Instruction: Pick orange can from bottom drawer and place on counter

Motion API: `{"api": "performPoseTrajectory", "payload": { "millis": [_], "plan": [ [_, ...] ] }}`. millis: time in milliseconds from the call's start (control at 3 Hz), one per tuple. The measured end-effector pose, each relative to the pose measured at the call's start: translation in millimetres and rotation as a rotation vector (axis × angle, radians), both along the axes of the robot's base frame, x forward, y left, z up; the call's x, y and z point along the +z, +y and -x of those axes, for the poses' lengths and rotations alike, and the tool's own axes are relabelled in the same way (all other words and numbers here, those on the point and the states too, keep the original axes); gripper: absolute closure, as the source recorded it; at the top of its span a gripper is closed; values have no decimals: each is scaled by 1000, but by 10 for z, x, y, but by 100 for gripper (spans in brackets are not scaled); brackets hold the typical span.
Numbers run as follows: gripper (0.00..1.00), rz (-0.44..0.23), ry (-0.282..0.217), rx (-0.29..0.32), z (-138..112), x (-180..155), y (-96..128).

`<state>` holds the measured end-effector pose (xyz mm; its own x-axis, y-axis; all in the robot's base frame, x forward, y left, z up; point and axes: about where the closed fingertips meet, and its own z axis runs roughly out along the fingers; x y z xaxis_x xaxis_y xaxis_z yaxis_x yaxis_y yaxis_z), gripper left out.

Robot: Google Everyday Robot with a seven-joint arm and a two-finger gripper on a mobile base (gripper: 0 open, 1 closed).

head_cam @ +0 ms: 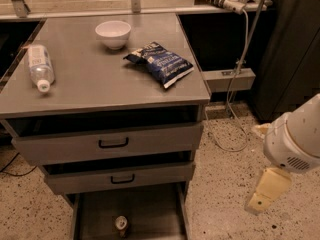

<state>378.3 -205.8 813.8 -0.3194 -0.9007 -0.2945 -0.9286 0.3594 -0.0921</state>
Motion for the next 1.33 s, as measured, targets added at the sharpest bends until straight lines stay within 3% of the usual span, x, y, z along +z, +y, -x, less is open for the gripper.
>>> {"api": "performPoseTrajectory", "payload": {
  "millis": [667,1000,1333],
  "plan": [
    [0,-11,19,5,-12,-129,48],
    [0,-87,70,38,-119,-699,286],
    [0,-182,88,38,-313,-1352,514]
  ]
}}
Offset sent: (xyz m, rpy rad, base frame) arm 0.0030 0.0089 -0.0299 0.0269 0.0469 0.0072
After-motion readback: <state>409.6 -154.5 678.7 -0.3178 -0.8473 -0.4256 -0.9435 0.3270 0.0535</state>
